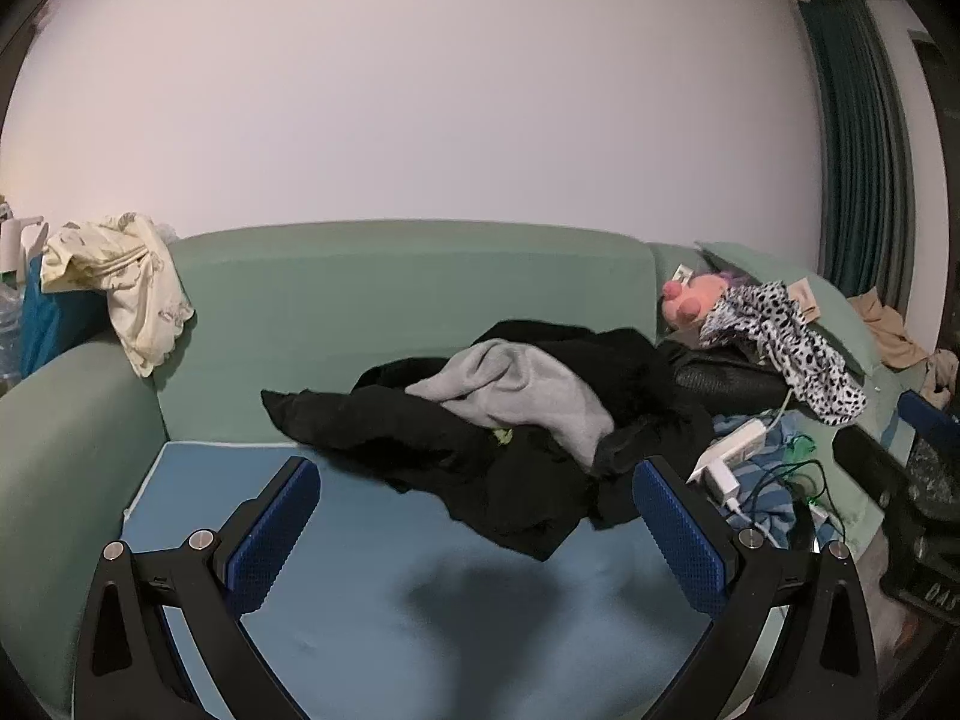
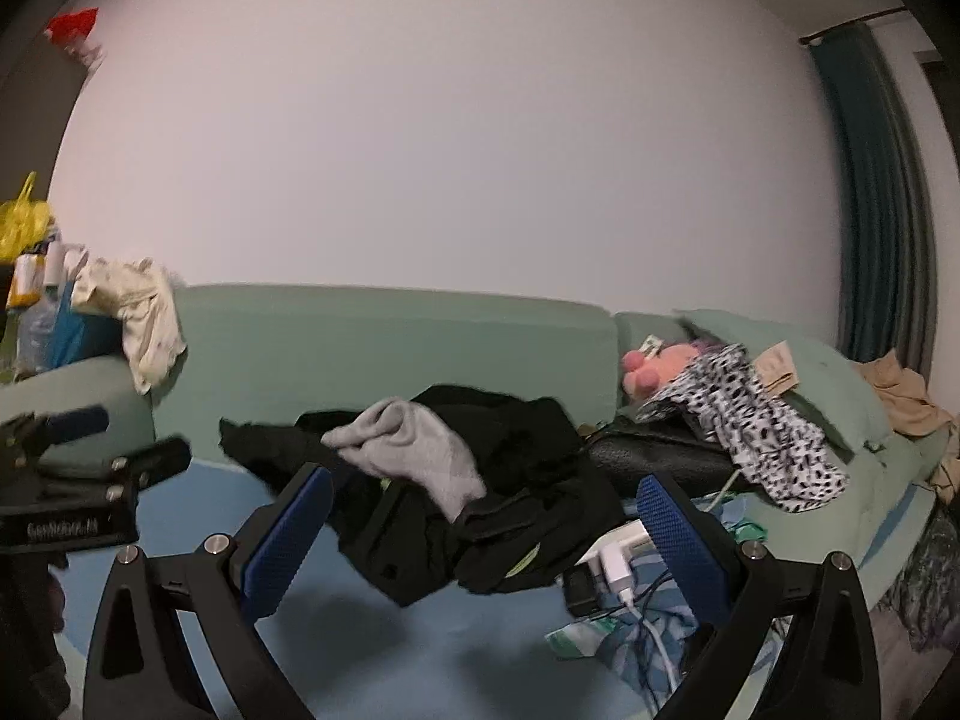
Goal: Fold clothes
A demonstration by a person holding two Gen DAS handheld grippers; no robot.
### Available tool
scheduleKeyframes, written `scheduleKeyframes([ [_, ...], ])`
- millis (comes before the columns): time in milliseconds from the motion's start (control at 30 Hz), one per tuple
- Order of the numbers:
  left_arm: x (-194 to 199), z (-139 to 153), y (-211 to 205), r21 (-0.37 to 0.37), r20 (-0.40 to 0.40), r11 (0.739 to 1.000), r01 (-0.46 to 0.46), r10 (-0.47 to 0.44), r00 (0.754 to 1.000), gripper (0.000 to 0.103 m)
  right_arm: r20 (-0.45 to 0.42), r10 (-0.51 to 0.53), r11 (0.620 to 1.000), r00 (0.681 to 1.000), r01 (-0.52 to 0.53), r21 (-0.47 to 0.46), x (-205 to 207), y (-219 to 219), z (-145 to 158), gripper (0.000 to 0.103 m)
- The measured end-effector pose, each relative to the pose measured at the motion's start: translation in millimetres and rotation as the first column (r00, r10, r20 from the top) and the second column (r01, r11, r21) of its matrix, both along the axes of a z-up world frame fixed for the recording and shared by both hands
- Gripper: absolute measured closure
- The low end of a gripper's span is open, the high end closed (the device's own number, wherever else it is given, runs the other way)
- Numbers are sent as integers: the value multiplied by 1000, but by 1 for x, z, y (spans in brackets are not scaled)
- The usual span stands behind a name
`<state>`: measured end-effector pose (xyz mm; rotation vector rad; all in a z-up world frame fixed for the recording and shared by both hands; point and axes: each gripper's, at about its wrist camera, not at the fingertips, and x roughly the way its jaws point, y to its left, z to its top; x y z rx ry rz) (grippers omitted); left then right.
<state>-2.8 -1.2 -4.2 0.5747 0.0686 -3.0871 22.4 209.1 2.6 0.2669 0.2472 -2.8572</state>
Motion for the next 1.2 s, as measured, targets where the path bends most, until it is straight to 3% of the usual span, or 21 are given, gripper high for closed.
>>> scheduleKeyframes([
  [167, -7, -10, -3, -43, 24, 999, -15, 16, 1000, 0, 28, -14, 997, 999, 17, -75, -8, 0, -2, 0],
  [267, -5, -12, -8, -44, -2, 999, -28, 28, 1000, 0, 44, -10, 995, 999, 14, -100, -11, 3, -7, 0],
  [433, -9, -12, -7, -50, 7, 998, -33, 34, 999, 0, 96, 40, 996, 995, -33, -81, -27, 1, -27, 0],
  [667, -10, -10, -12, -45, 12, 998, -47, 47, 999, 0, 105, 29, 994, 994, -17, -112, -24, 2, -19, 0],
  [1200, -10, -11, -17, -61, 32, 996, -66, 68, 997, 0, 132, 14, 997, 991, -3, -83, -25, 6, -16, 0],
])
